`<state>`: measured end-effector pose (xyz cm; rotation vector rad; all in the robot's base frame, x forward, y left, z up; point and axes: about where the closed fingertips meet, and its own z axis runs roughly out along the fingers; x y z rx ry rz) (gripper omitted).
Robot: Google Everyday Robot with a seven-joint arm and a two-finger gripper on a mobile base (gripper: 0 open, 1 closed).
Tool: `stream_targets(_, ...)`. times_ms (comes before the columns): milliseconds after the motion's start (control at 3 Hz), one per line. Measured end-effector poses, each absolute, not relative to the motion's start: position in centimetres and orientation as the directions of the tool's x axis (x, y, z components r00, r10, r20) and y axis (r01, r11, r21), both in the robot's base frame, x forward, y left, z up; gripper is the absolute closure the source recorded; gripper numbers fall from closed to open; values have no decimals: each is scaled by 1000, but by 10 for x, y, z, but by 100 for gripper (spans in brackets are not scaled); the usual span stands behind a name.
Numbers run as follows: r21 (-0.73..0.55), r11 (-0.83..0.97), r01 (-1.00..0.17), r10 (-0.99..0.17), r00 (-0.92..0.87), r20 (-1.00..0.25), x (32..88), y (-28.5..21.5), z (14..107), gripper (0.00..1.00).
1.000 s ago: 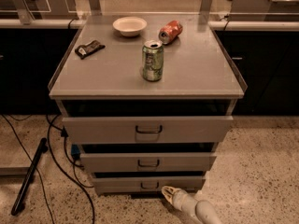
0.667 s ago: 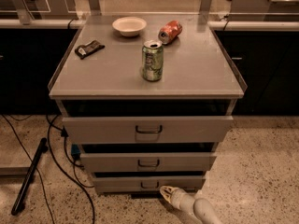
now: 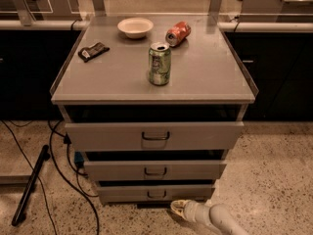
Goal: Close bottom drawer
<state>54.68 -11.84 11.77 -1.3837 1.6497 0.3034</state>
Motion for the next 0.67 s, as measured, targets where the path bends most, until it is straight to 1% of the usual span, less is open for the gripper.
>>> stream_targets(333, -180, 243, -953, -608, -6, -794, 502, -120, 124, 100)
stream_targets(667, 19, 115, -993, -601, -85, -795, 443, -121, 141, 100)
